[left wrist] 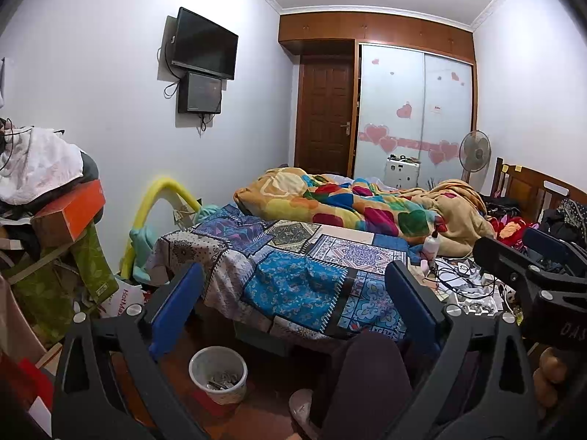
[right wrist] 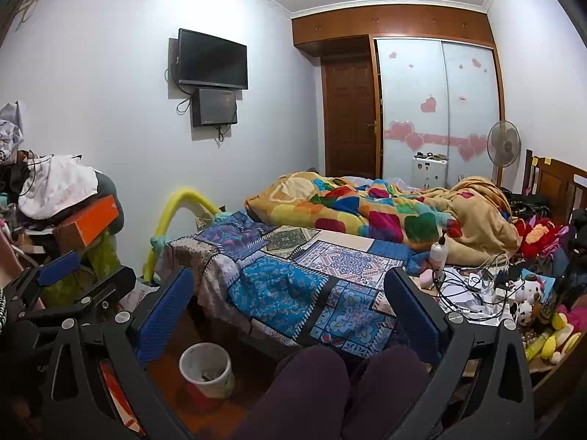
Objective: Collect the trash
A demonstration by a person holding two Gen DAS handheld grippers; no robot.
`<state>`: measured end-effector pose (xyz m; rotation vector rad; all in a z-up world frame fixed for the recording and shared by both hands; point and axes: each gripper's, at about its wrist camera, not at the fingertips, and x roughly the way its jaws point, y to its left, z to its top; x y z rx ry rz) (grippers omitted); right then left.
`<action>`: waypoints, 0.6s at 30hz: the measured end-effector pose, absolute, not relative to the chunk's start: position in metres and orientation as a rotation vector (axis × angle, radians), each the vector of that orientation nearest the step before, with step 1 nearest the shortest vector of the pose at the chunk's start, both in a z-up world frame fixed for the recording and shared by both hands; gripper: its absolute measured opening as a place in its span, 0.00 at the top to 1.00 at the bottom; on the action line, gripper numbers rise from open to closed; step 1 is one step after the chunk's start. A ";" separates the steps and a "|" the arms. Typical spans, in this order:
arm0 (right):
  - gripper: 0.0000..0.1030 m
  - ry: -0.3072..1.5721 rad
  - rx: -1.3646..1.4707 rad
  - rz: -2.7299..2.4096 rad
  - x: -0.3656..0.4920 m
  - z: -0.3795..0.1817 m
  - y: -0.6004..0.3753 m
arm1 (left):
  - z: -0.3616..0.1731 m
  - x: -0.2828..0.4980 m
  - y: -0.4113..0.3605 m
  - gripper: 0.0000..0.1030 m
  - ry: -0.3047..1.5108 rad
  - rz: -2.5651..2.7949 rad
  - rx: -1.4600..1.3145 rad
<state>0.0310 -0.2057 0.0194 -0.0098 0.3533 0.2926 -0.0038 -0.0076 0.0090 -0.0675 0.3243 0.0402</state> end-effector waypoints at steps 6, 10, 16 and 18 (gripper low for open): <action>0.00 0.351 -0.009 0.292 0.031 0.020 -0.206 | 0.009 -0.004 -0.006 0.02 0.323 0.039 -0.068; 0.00 0.351 -0.008 0.293 0.031 0.020 -0.206 | 0.009 -0.005 -0.006 0.02 0.326 0.039 -0.068; 0.00 0.347 -0.011 0.297 0.032 0.022 -0.207 | 0.009 -0.006 -0.008 0.02 0.320 0.040 -0.071; 0.00 0.346 -0.011 0.296 0.032 0.022 -0.206 | 0.009 -0.007 -0.009 0.02 0.318 0.042 -0.070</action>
